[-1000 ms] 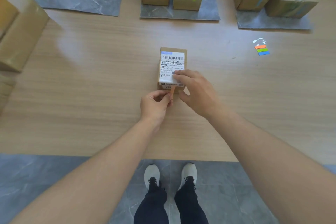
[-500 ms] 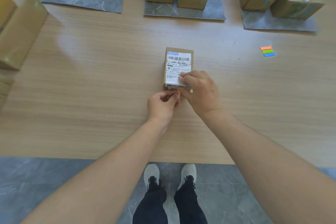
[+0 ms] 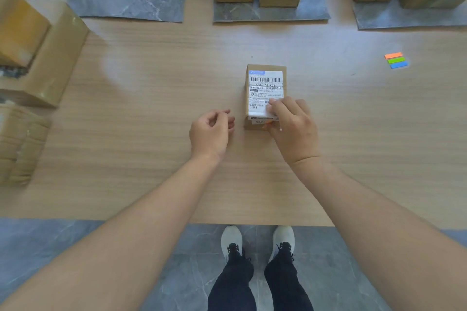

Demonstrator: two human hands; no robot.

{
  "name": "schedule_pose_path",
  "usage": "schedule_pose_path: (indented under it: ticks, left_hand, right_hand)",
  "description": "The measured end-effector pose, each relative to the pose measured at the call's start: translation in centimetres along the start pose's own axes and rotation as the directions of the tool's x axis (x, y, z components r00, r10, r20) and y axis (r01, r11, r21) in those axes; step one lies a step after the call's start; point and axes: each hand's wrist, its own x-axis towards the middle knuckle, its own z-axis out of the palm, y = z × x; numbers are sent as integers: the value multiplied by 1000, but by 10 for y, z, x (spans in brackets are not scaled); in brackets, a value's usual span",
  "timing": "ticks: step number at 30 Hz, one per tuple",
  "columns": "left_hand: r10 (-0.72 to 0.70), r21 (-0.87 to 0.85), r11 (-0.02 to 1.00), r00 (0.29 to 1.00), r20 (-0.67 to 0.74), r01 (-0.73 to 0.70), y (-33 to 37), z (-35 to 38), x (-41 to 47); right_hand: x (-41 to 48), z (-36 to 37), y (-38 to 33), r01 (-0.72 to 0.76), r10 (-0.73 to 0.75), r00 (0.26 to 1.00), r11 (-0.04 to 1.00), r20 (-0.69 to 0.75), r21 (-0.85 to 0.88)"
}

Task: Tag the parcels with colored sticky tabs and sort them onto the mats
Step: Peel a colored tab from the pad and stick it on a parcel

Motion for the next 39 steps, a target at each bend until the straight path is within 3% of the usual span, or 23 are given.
schedule_pose_path:
  ticks: [3,6,7,9,11,13,18,25,39]
  left_hand:
    - [-27,-47,998,996,88,32,17,5,-1]
    - [-71,-61,995,984,161,82,33,15,-9]
    - [-69,-48,996,977,201,80,37,18,-13]
    - [-61,-20,997,958,279,70,43,22,-20]
    - [-54,-16,998,950,308,63,47,23,-25]
    - [-28,-13,999,948,318,34,52,23,-29]
    - [26,15,999,957,290,-32,82,19,-41]
    - [145,-29,989,947,288,-142,155,13,-79]
    - [372,-66,928,903,215,-366,291,-12,-171]
  right_hand:
    - [0,1,-2,-34,34,999,999,16,30]
    - [3,-13,-12,-254,265,964,915,9,313]
    - [4,-18,-16,-381,420,908,819,4,430]
    - [8,-27,-26,-629,706,695,504,138,592]
    - [13,-31,-35,-778,779,515,250,359,576]
    - [17,-36,-45,-823,760,472,198,447,532]
    - [36,-61,-62,-782,769,501,205,397,589]
    - [80,-116,-96,-666,716,632,303,298,682]
    - [162,-243,-149,-477,483,837,419,255,772]
